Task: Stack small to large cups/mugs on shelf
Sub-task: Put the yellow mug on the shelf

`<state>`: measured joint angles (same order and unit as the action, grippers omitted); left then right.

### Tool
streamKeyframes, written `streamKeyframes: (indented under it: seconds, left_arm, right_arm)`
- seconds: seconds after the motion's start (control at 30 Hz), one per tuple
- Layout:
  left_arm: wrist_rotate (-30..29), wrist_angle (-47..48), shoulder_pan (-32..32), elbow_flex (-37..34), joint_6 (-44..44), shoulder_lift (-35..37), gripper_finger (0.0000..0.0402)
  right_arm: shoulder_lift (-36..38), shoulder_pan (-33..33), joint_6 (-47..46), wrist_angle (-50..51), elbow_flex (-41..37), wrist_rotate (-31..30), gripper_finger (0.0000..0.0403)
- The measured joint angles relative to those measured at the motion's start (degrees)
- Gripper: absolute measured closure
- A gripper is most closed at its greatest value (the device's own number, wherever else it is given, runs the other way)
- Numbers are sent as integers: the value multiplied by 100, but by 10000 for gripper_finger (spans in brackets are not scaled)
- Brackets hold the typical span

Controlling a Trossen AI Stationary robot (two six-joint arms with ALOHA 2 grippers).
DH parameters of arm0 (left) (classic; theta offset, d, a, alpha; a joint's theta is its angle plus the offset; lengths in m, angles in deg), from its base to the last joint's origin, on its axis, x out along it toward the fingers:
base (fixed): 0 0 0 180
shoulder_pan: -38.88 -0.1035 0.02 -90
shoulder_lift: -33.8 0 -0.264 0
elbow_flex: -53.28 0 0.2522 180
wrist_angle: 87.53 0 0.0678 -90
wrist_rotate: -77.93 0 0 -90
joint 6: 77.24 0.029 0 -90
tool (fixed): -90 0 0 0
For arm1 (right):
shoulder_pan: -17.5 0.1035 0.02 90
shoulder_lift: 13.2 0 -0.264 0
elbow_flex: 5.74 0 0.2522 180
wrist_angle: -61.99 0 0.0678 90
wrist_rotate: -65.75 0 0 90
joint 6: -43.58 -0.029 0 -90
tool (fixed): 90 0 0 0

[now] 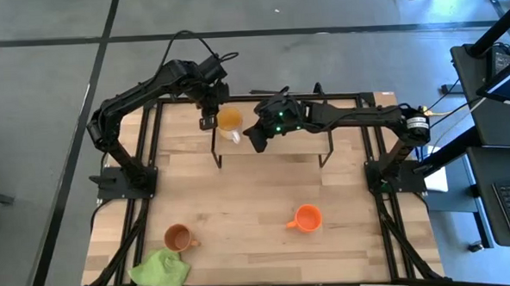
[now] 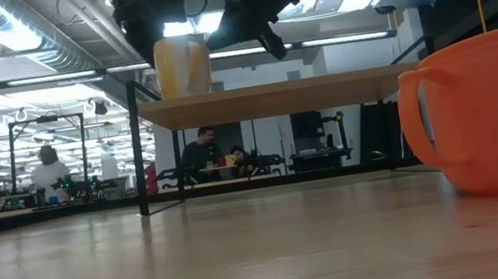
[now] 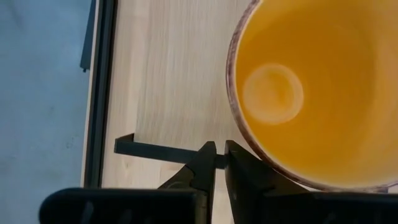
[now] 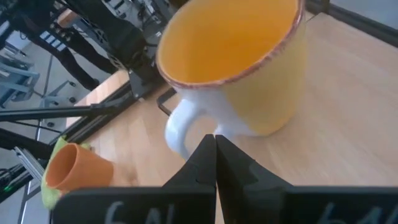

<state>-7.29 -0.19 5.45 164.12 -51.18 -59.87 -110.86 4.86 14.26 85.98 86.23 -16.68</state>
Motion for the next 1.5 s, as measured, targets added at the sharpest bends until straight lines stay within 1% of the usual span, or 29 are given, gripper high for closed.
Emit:
streamKeyframes:
  seconds: [0.5, 0.77, 0.9, 1.0, 1.07, 1.33, 1.5]
  left_arm:
    - [11, -267, -7, 0, 154, 2, 374]
    - [79, -280, -157, 0, 304, 2, 374]
    - [106, -342, -224, 0, 319, -47, 374]
    - [283, -418, -256, 0, 412, -56, 374]
    - [295, -448, -251, 0, 416, -89, 374]
    - [-9, -266, -390, 0, 467, -90, 374]
    - [-81, -99, -422, 0, 406, -90, 385]
  right_arm:
    - [-94, 14, -170, -210, 7, 161, 403]
    - [-94, 131, -321, -340, 7, 297, 403]
    - [-94, 190, -362, -414, 7, 275, 403]
    - [-94, 229, -369, -454, 7, 161, 403]
    - [-94, 240, -367, -451, 7, 120, 403]
    - [-97, 163, -215, -416, 7, -47, 403]
    - [-98, -5, -123, 53, 4, -138, 403]
